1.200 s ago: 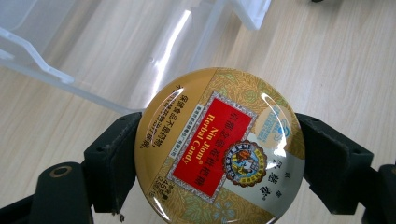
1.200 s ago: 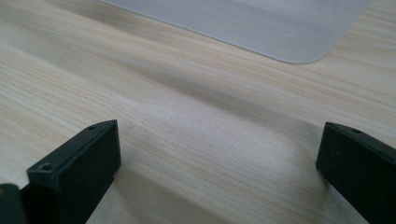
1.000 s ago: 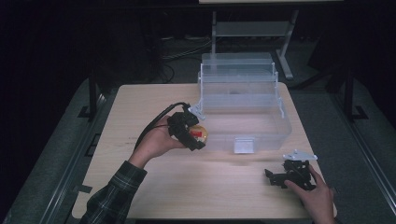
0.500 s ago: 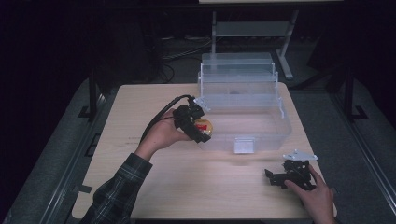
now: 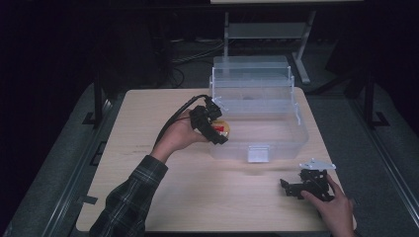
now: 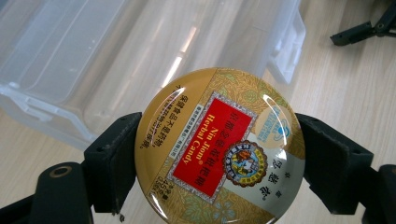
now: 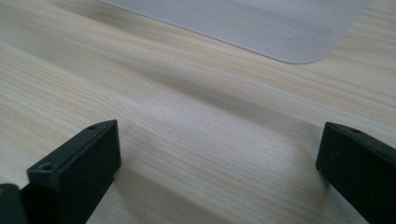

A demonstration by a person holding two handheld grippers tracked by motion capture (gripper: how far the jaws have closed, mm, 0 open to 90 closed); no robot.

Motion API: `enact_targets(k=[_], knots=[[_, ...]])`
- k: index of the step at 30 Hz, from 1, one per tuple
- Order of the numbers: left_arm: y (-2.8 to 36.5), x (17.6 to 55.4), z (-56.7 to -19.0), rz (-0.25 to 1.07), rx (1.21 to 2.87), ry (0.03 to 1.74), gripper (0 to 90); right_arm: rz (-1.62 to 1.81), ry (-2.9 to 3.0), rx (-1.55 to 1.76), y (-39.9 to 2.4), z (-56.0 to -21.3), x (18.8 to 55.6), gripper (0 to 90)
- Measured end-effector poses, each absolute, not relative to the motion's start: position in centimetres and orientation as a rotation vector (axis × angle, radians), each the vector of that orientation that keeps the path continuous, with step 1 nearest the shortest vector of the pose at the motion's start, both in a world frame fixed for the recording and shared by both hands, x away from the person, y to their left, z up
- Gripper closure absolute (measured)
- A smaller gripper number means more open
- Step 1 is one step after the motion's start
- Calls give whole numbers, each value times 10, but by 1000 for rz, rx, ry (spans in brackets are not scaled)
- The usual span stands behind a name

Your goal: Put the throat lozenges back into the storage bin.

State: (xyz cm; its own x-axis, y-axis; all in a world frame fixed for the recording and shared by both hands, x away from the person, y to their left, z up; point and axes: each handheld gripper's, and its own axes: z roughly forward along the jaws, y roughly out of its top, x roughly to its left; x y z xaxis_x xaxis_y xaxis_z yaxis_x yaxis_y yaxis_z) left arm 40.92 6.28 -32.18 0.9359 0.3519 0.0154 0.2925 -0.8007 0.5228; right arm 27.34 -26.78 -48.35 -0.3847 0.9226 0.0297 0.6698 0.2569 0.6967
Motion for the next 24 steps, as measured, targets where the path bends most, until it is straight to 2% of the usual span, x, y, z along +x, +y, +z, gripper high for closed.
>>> enact_targets(k=[24], knots=[[47,437,-339,171,2565,500,196,897,2150,1447,-268,-484,274,0]])
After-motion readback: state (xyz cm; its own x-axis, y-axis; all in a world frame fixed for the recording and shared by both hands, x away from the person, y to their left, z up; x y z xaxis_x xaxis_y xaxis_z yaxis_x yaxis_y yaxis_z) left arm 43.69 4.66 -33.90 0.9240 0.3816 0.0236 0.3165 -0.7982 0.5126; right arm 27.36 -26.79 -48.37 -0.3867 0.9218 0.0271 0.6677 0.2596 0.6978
